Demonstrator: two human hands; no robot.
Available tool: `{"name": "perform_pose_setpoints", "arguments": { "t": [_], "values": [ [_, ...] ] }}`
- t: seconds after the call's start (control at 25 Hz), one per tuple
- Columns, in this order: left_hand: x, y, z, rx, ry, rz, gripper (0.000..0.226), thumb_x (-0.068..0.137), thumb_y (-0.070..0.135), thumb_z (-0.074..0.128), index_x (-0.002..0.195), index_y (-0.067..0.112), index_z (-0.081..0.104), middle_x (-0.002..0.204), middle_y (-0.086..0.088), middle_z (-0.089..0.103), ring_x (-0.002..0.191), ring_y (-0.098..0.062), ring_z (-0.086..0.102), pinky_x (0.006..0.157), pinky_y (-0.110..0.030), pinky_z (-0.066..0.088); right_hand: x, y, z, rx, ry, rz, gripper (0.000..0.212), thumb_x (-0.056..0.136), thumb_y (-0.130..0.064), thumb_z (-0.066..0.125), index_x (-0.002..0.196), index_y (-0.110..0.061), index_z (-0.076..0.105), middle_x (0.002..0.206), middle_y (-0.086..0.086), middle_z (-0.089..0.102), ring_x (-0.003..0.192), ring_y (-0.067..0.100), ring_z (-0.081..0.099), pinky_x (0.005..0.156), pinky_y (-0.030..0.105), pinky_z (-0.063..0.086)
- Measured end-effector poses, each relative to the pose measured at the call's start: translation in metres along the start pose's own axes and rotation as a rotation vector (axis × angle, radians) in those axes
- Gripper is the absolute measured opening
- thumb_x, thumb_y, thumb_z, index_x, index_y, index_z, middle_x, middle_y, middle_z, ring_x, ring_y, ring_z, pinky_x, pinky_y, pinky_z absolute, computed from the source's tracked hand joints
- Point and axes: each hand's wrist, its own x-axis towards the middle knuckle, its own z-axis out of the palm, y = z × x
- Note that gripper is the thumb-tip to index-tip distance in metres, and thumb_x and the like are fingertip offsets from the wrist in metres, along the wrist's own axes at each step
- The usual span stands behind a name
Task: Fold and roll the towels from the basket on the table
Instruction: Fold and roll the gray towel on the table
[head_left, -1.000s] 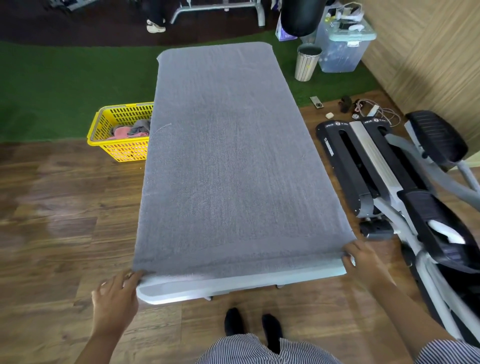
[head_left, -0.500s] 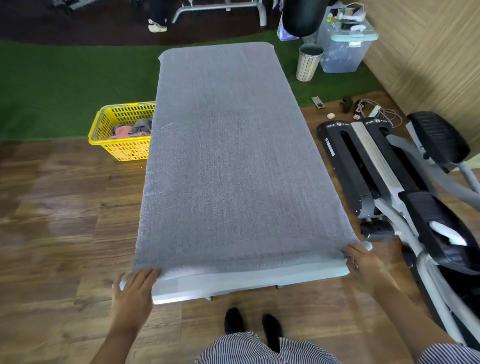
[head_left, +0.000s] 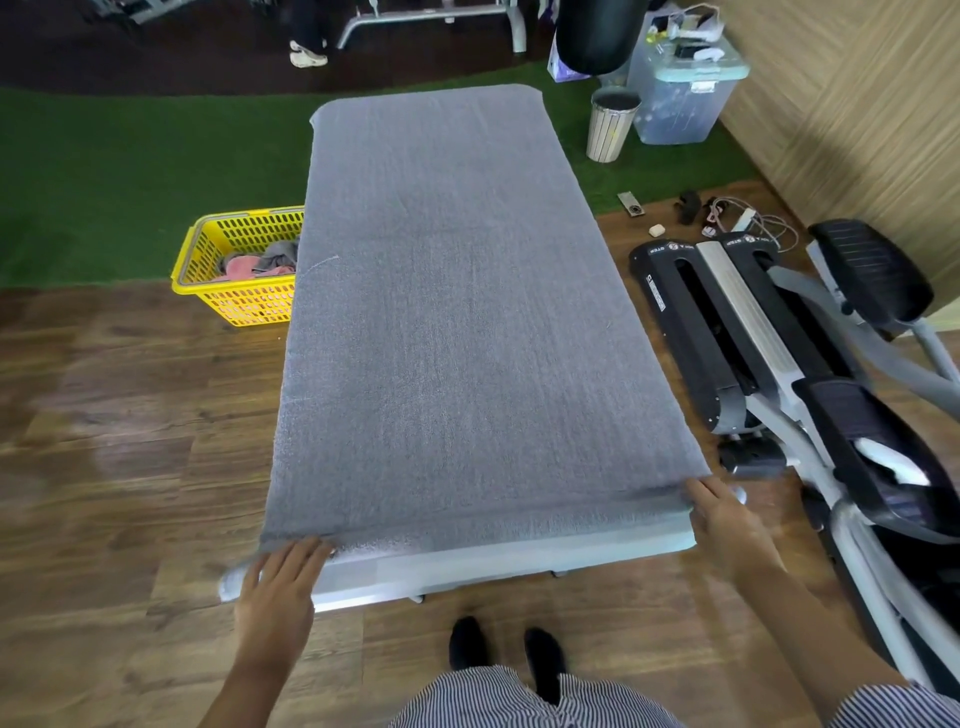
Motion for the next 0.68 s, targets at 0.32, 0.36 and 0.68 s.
{"name": "perform_pose_setpoints", "arguments": {
  "t": [0.32,0.36,0.68],
  "values": [
    [0.011,0.01,0.001,0.007,0.003,-0.055,0.035,0.087,0.022,0.042,0.105,0.013,0.07,0.101,-0.001,0.07,0.092,-0.025,0.064,0.091,-0.041,0.038,-0.005,0.001,0.01,0.003,0.067,-0.129,0.034,0.063,0.013,0.072,0.095,0.001,0.068,0.102,0.013,0.063,0.075,0.033,0.067,0.056,0.036,0.056],
    [0.013,0.012,0.0,0.016,0.004,-0.064,0.034,0.085,0.016,0.042,0.105,0.013,0.069,0.1,0.0,0.069,0.09,-0.024,0.065,0.091,-0.042,0.039,-0.003,0.002,0.01,0.038,0.065,-0.097,0.03,0.069,0.01,0.068,0.097,-0.002,0.066,0.103,0.01,0.061,0.072,0.034,0.065,0.057,0.038,0.055],
    [0.011,0.008,-0.005,0.071,0.014,0.02,0.05,0.068,0.006,0.026,0.099,0.017,0.064,0.087,0.002,0.066,0.078,-0.023,0.066,0.08,-0.046,0.04,-0.002,0.006,0.008,0.024,0.097,-0.109,0.023,0.078,-0.02,0.042,0.058,-0.011,0.052,0.062,-0.003,0.042,0.052,0.021,0.041,0.052,0.039,0.04]
  ]
}}
